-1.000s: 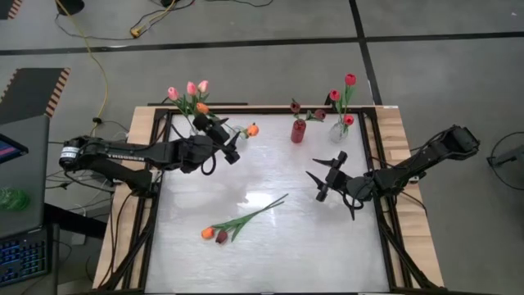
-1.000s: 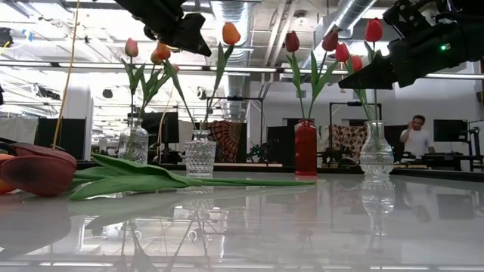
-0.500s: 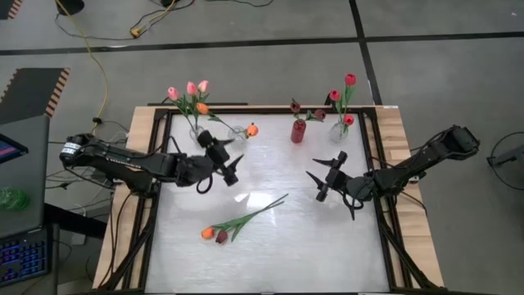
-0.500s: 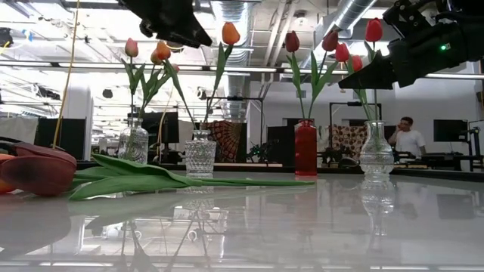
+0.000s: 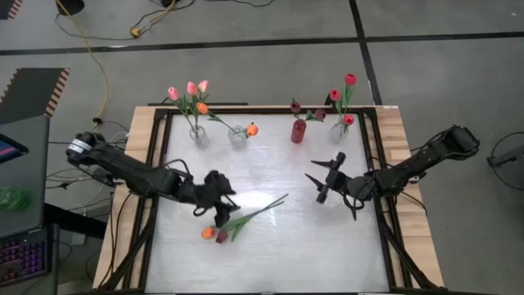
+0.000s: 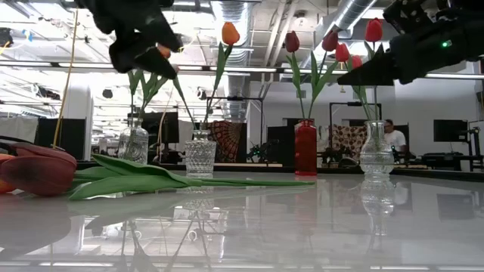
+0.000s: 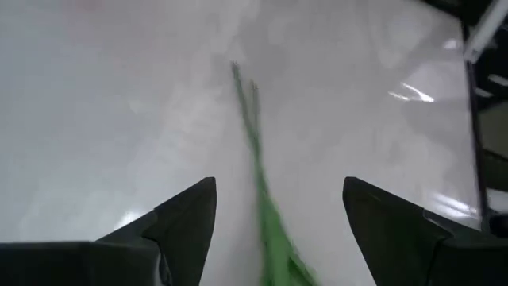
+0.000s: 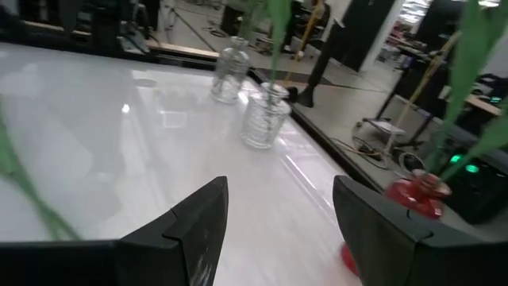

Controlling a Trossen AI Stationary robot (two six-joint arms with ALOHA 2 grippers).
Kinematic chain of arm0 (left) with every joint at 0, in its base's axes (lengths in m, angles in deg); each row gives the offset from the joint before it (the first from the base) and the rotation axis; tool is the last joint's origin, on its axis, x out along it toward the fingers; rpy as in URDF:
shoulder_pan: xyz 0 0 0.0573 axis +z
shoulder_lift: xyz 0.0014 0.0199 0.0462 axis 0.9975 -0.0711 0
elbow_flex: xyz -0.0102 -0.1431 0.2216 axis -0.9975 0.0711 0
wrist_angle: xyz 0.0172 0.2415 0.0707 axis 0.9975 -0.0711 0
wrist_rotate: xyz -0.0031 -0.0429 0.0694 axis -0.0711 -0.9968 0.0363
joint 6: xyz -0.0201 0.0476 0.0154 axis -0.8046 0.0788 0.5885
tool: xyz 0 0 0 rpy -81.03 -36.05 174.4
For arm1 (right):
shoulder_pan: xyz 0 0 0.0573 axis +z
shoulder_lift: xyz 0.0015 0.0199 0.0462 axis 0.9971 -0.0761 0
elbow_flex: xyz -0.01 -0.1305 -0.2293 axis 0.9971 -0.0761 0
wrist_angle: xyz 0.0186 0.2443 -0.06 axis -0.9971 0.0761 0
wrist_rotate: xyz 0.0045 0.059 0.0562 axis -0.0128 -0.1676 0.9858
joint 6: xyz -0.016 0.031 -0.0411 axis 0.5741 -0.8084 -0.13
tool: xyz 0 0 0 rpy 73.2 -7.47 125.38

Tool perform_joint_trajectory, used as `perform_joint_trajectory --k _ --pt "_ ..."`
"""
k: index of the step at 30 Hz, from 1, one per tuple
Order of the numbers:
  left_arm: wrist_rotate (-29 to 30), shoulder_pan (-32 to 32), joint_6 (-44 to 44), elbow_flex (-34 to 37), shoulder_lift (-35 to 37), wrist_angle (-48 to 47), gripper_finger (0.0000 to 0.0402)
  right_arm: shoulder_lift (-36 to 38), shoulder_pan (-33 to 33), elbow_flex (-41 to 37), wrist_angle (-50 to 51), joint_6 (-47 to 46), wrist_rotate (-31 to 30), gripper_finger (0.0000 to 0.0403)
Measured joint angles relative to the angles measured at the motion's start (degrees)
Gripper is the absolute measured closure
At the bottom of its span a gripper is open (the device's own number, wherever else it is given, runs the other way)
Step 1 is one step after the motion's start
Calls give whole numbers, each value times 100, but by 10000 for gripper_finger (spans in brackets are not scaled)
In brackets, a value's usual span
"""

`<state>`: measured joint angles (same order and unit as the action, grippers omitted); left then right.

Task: Sort flowers into vase by color
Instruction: Put the red flower into the right red vase

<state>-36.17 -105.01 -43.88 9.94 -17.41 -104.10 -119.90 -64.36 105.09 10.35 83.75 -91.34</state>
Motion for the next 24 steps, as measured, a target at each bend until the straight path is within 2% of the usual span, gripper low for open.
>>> perform_joint_trajectory --k 8,11,20,24 --pt "-503 -425 -271 -5 -927 230 141 -2 22 0 -199 -356 343 147" --pt "-527 -511 -406 -4 -1228 252 141 -2 22 0 -193 -434 422 147" --pt "-727 -571 -196 -9 -1983 1441 141 -2 22 0 -187 -439 425 147" --pt "-840 -573 -265 -7 -2267 1591 141 -2 20 0 -184 -441 425 147"
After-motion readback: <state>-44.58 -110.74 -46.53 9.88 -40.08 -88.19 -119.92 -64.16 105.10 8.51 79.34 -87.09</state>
